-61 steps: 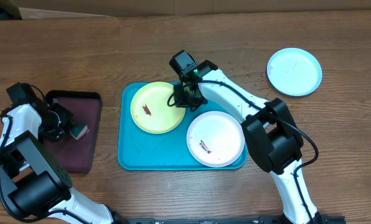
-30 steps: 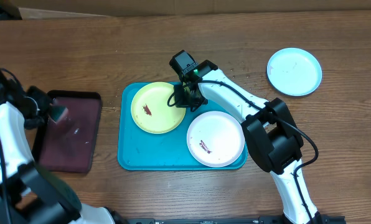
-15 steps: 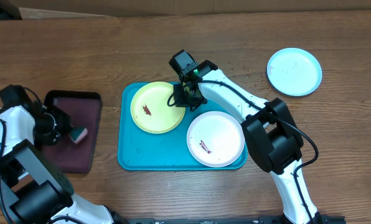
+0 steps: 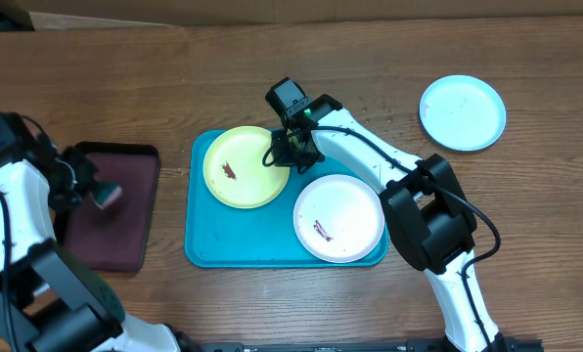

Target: Clean dirty plates on tray and stack at the side

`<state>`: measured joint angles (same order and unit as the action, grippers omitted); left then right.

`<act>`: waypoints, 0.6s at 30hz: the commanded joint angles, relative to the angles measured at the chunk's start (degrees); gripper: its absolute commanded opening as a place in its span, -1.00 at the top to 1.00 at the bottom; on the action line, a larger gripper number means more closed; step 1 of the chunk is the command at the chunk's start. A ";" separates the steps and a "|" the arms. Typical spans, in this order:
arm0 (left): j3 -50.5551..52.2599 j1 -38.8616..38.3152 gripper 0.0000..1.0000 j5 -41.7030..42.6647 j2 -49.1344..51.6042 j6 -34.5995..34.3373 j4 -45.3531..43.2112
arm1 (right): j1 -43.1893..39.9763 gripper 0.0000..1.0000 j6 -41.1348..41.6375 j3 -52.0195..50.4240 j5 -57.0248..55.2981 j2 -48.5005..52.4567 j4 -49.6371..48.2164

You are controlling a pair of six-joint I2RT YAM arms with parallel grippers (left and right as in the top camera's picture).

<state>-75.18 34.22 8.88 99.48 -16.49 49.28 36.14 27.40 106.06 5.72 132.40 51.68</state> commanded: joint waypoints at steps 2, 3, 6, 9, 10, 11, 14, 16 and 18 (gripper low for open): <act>-0.90 -0.24 0.92 10.58 -1.01 4.22 0.37 | -0.20 0.93 9.18 0.81 -6.97 -0.26 3.17; -1.55 -0.52 0.92 13.66 -1.92 5.22 0.33 | -0.20 0.93 9.92 0.81 -7.54 -0.26 3.39; -4.11 -1.46 0.92 24.26 -5.42 8.24 -0.42 | -0.20 0.93 9.20 0.81 -7.63 -0.26 2.86; -4.92 -4.33 0.92 27.17 -7.93 7.85 -1.60 | -0.20 0.93 9.27 0.81 -7.54 -0.26 2.89; -4.92 -5.79 0.92 26.86 -8.33 7.04 -1.77 | -0.20 0.93 9.27 0.81 -7.54 -0.26 2.91; -4.90 -7.32 0.92 26.62 -8.39 6.56 -1.75 | -0.20 0.93 9.25 0.81 -7.34 -0.26 2.89; -4.04 -12.22 0.92 26.60 -7.96 6.16 -1.42 | -0.13 0.93 9.25 0.81 -6.64 -0.26 2.89; -3.19 -16.11 0.92 26.53 -7.37 5.38 -1.75 | -0.13 0.93 9.25 0.81 -6.54 -0.26 2.86; -2.97 -20.06 0.91 26.49 -5.95 4.68 -2.49 | -0.15 0.93 9.25 0.81 -6.58 -0.26 2.84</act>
<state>-79.09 19.07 32.99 91.72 -11.25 47.53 36.51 34.52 106.08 2.55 132.38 54.81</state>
